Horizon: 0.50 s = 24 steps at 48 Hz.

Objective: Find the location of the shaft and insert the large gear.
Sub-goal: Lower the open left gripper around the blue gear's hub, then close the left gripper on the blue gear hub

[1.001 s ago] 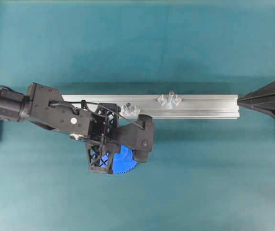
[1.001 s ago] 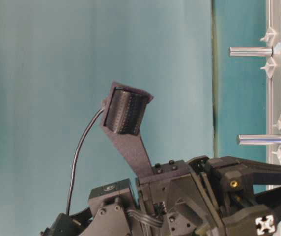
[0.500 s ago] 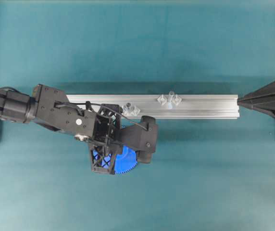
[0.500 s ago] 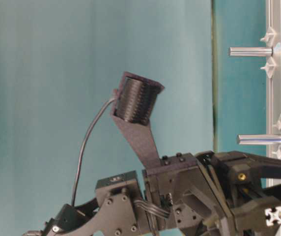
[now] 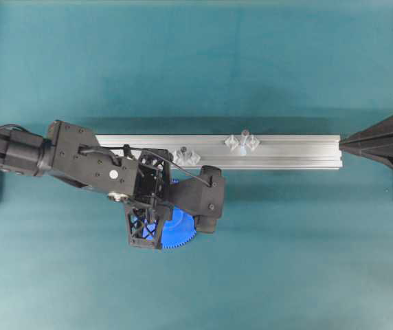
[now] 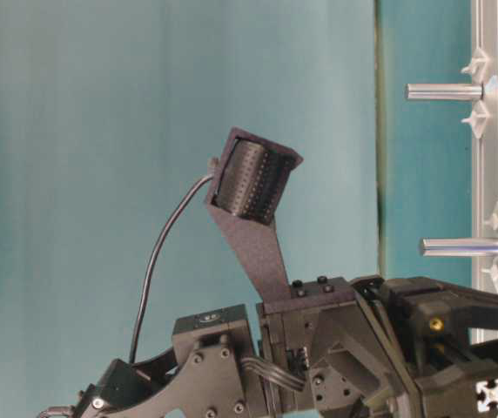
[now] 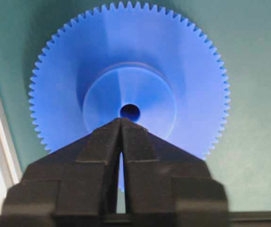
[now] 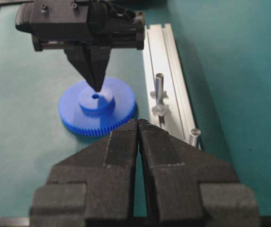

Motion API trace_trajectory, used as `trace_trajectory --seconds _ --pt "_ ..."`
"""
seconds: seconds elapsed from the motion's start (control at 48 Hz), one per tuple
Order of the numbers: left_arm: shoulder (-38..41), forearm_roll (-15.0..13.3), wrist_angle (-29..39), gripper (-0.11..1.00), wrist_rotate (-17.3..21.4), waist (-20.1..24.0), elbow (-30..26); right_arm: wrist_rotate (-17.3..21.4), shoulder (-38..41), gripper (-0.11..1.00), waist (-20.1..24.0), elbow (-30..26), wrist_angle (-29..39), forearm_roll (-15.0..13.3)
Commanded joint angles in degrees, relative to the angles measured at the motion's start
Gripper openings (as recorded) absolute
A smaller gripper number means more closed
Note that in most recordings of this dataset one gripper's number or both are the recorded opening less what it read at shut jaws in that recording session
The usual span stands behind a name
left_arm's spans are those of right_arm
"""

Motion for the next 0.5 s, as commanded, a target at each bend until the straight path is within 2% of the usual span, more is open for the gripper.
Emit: trace_trajectory --seconds 0.0,0.104,0.229,0.292,0.354,0.479 --pt "-0.88 0.09 -0.26 0.13 -0.35 -0.44 -1.49 0.53 0.26 0.06 -0.18 -0.7 -0.26 0.18" --pt "-0.53 0.09 -0.26 0.38 -1.76 -0.35 -1.32 0.53 0.26 0.06 -0.18 -0.7 -0.18 0.18" --pt "0.26 0.09 -0.7 0.75 -4.31 -0.44 -1.23 0.62 0.35 0.06 -0.09 -0.79 -0.26 0.18" --pt "0.53 0.09 -1.14 0.88 -5.71 -0.44 -1.14 0.62 0.26 0.06 -0.18 -0.7 -0.26 0.18" --pt "0.7 0.09 -1.14 0.94 -6.24 -0.35 -1.14 0.62 0.26 0.06 -0.09 -0.7 -0.18 0.18" --pt "0.7 0.09 -1.49 0.94 -6.5 -0.35 -1.32 0.62 0.26 0.06 -0.18 -0.7 -0.18 0.18"
